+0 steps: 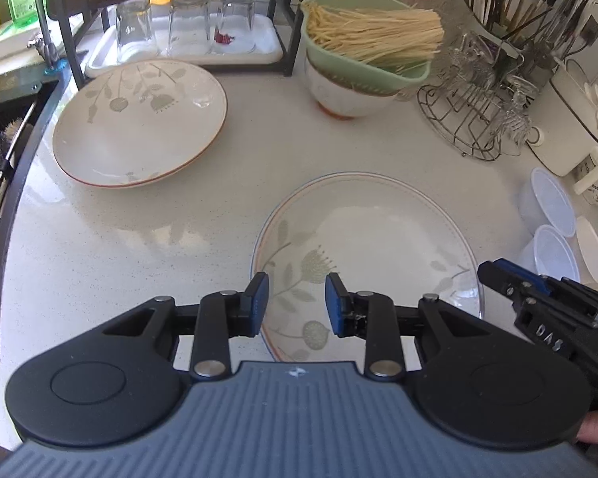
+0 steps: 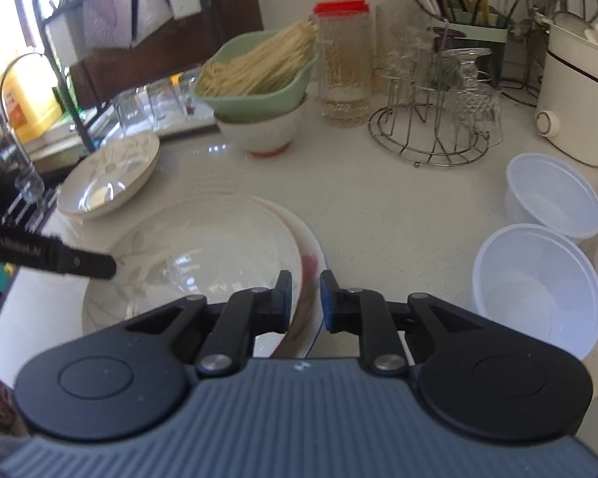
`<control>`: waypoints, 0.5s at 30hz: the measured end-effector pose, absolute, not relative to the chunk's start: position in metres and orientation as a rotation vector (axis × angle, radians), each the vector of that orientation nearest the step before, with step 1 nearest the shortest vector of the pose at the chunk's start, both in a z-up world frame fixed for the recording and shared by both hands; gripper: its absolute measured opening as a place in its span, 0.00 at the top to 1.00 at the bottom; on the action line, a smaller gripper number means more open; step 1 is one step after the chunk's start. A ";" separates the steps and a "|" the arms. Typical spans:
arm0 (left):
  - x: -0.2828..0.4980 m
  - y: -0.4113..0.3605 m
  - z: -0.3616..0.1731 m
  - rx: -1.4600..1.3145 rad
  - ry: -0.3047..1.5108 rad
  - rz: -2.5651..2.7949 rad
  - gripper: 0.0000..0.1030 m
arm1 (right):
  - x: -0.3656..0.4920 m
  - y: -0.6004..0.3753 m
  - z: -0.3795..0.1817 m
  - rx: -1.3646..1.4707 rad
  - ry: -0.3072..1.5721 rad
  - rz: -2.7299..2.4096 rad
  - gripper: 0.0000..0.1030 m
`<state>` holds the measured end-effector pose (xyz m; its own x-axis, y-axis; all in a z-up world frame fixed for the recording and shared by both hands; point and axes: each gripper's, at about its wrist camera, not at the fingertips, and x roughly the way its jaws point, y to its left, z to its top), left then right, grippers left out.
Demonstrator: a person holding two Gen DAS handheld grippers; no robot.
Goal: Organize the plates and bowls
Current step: 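Lower the leaf-pattern plate onto the rose plate and open the left tool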
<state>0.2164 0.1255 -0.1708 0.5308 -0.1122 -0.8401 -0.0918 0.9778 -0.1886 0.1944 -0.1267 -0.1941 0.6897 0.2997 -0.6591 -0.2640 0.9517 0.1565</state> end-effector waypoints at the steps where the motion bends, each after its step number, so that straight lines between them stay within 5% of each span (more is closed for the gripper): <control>1: 0.214 0.123 -0.166 -0.220 1.000 -0.014 0.67 | 0.195 -0.131 -0.190 0.070 0.742 0.318 0.82; 15: 0.169 0.069 -0.076 -0.204 0.842 -0.001 0.67 | 0.174 -0.186 -0.108 0.172 0.656 0.418 0.82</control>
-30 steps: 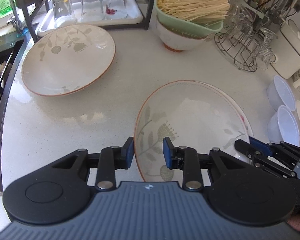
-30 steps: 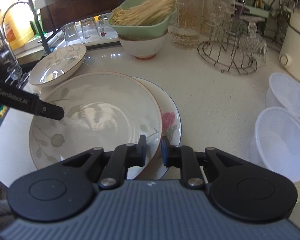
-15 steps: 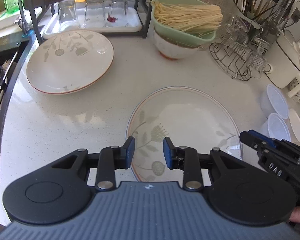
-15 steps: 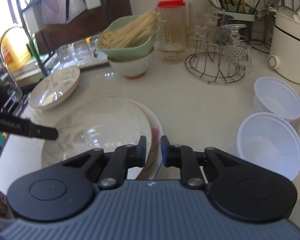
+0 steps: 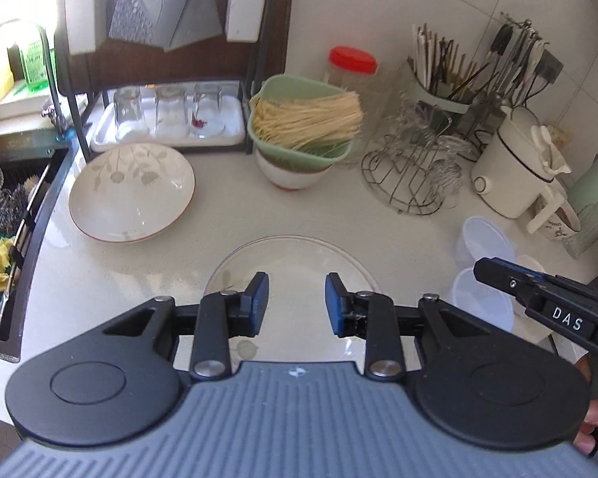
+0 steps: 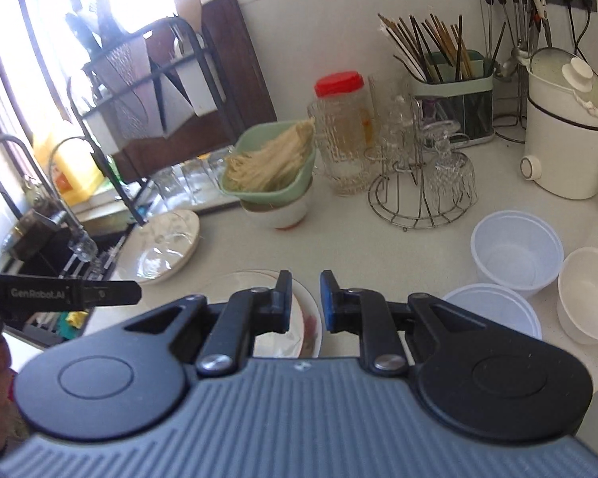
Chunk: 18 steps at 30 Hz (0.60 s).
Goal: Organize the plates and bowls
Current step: 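Lower the leaf-pattern plate onto the rose plate and open the left tool, then move the left tool toward the leaf-pattern bowl by the dish rack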
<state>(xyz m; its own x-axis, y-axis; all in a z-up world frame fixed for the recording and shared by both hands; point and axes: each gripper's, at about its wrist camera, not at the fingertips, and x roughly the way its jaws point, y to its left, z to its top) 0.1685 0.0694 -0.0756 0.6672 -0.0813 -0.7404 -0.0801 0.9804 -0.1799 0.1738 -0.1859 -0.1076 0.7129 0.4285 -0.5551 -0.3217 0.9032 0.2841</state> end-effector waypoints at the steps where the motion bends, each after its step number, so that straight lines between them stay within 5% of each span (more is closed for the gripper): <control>1: 0.164 0.064 -0.070 -0.196 0.838 0.004 0.67 | 0.170 -0.190 -0.102 0.175 0.650 0.425 0.82; 18: 0.082 0.015 -0.048 -0.238 0.851 0.058 0.64 | 0.111 -0.231 -0.085 0.161 0.631 0.499 0.82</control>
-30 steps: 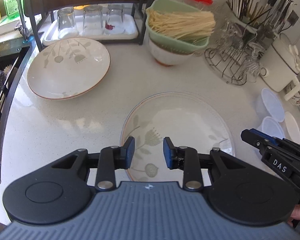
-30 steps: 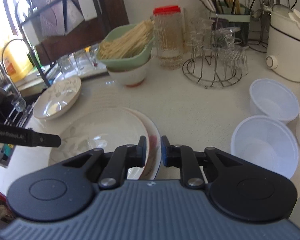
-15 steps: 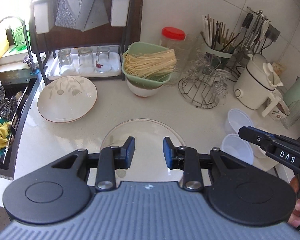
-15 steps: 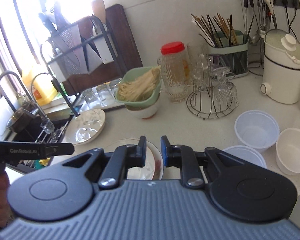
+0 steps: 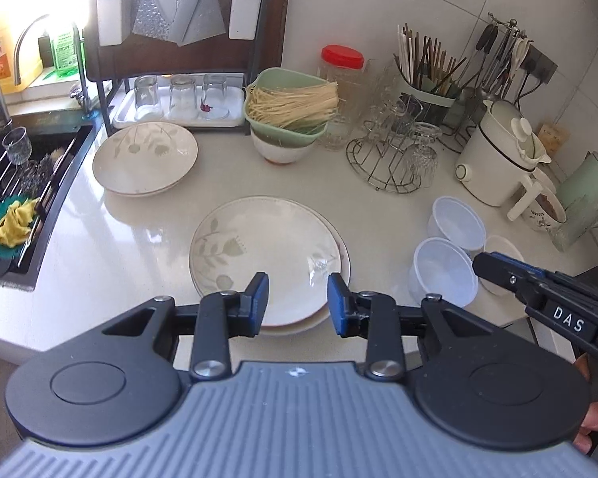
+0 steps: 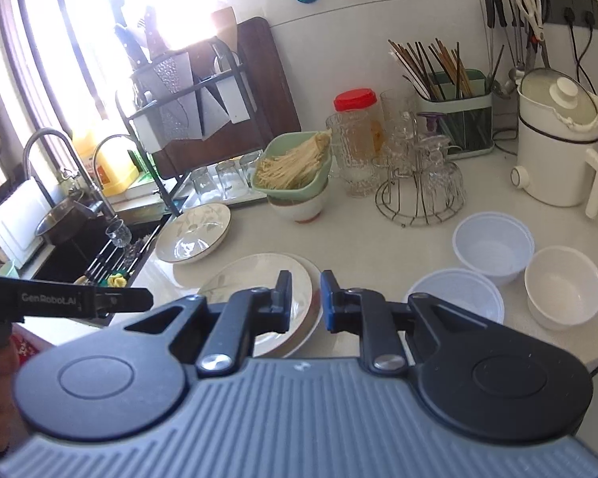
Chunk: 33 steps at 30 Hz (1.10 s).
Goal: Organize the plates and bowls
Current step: 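Move the left tool toward the leaf-pattern bowl by the dish rack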
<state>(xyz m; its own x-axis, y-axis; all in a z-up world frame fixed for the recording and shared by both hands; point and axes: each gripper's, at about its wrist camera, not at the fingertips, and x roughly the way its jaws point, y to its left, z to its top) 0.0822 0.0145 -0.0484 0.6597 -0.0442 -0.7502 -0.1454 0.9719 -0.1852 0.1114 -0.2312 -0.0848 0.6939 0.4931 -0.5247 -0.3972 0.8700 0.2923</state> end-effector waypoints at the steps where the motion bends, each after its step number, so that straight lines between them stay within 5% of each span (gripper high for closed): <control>1: 0.079 0.012 -0.048 -0.233 0.851 0.060 0.64 | 0.109 -0.234 -0.086 0.164 0.637 0.503 0.82; 33: 0.047 0.018 -0.054 -0.325 0.847 0.157 0.64 | 0.091 -0.237 -0.085 0.060 0.674 0.590 0.81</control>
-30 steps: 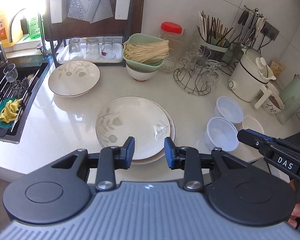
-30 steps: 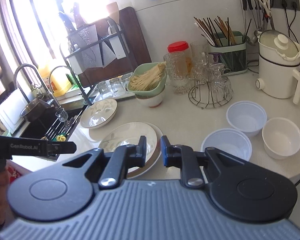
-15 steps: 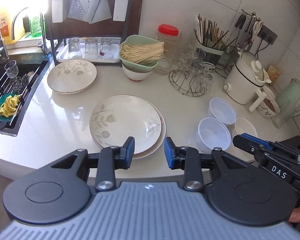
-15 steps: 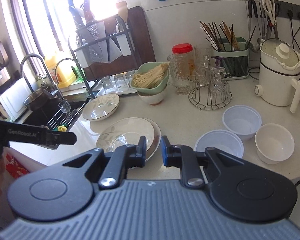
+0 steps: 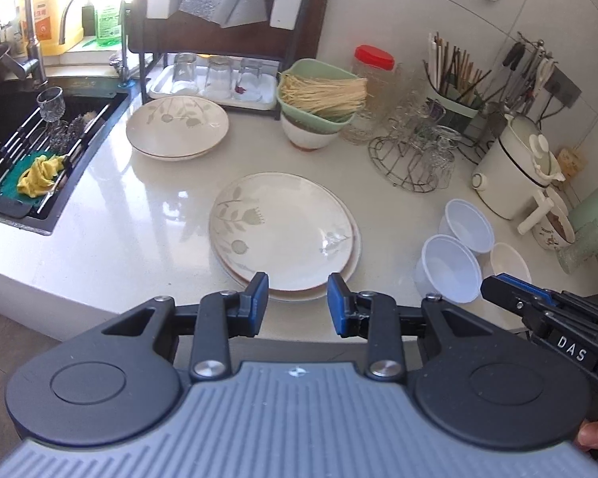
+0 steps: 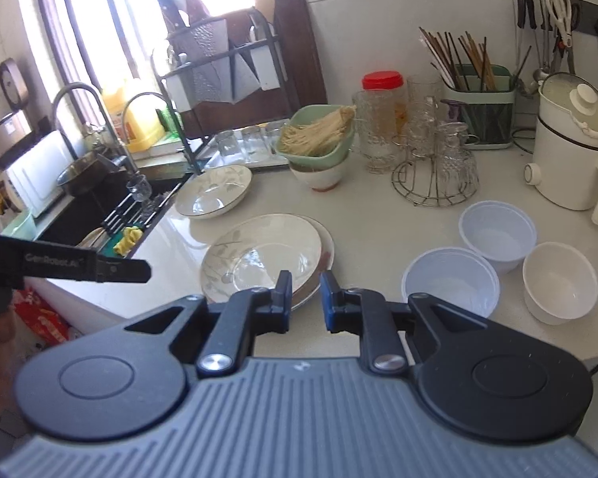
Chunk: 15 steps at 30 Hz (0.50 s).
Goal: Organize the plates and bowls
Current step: 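Move the left tool toward the leaf-pattern bowl by the dish rack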
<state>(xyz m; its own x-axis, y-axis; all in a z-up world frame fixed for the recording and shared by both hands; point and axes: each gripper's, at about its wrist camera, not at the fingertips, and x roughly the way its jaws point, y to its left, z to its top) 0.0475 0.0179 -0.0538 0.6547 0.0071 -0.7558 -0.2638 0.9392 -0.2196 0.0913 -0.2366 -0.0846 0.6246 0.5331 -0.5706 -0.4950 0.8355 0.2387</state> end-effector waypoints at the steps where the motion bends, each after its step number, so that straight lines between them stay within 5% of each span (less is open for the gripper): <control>1: 0.047 0.022 -0.054 -0.320 0.847 0.165 0.64 | 0.093 -0.234 -0.086 0.076 0.683 0.596 0.81; 15: 0.074 0.107 -0.049 -0.322 0.841 0.225 0.64 | 0.113 -0.181 -0.093 0.081 0.747 0.570 0.82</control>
<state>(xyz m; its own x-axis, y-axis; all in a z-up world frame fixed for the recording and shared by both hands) 0.0742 0.1073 -0.0493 0.6477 0.0684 -0.7588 -0.3205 0.9280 -0.1898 0.1134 -0.1808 -0.0930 0.5900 0.5171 -0.6201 -0.4611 0.8462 0.2670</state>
